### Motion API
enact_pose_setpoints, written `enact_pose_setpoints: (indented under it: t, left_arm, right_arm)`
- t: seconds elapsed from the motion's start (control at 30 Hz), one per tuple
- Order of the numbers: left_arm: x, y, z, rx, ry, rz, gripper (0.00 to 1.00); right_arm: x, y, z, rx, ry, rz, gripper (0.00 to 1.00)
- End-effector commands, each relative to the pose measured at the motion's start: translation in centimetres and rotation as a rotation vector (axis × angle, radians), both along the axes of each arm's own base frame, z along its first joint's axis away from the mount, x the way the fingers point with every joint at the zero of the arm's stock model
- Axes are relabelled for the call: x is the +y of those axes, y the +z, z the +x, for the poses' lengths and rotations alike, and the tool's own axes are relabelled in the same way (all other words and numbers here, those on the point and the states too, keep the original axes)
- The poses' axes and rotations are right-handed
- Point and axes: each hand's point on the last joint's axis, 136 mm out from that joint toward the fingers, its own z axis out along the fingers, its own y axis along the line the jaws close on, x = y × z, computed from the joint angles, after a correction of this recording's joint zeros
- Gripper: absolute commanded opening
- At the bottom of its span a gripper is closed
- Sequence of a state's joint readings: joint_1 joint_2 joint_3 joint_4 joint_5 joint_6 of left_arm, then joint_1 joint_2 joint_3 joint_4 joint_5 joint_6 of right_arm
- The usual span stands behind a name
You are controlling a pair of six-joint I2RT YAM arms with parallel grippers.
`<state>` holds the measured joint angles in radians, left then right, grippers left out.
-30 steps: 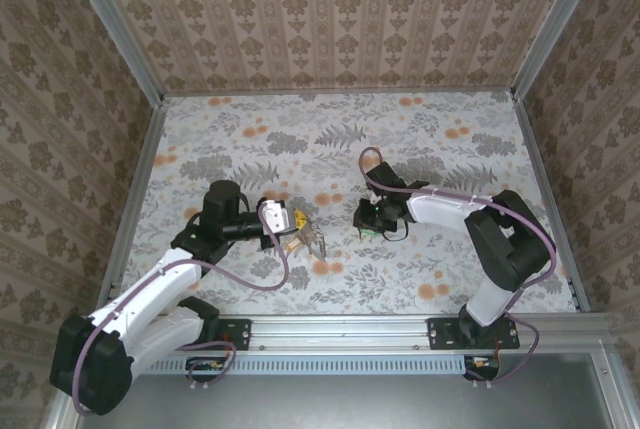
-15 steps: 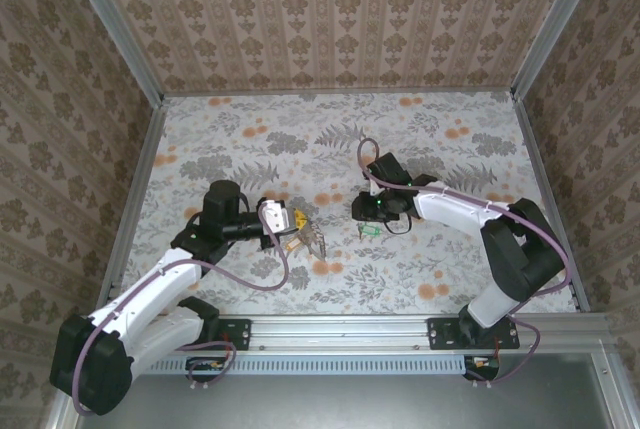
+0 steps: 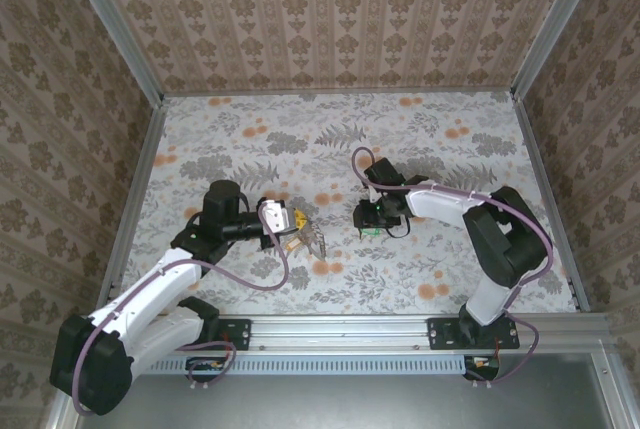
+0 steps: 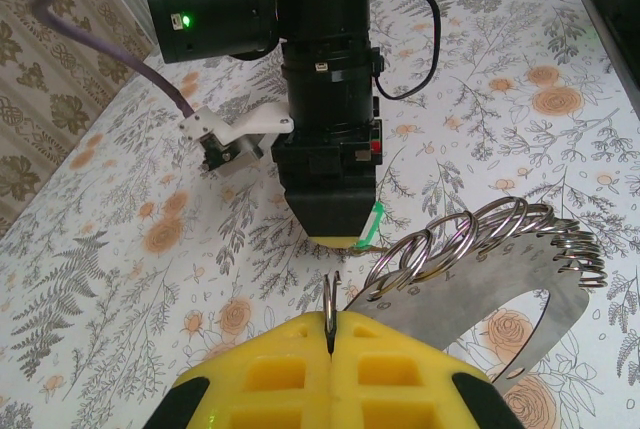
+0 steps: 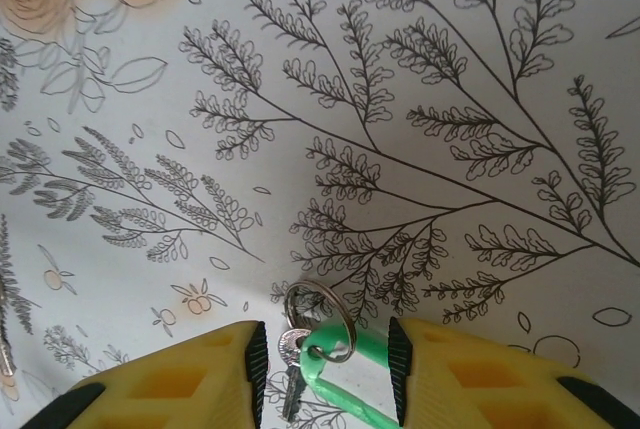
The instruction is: Put the keys on the keyring
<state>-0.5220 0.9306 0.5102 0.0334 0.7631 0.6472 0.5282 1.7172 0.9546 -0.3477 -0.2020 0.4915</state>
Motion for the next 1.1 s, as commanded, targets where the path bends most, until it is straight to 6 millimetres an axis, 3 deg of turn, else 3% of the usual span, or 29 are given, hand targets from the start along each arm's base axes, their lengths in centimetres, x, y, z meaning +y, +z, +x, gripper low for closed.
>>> enact_pose_setpoints:
  t: [0.0,0.33,1.07]
  left_arm:
    - [-0.2,1.7,0.0,-0.027,-0.019,-0.025,0.0]
    - [-0.2,1.6,0.1,-0.025,-0.011,-0.022,0.0]
    - [-0.2,1.4,0.1,-0.027,-0.015,-0.016,0.0]
  right_arm:
    - [0.3,-0.1,0.0,0.014,0.026,-0.001,0.4]
    - [0.9,-0.1,-0.2,0.009,0.058,-0.003,0.31]
    - [1.6,0.4,-1.2,-0.013,0.099,0.047,0.22]
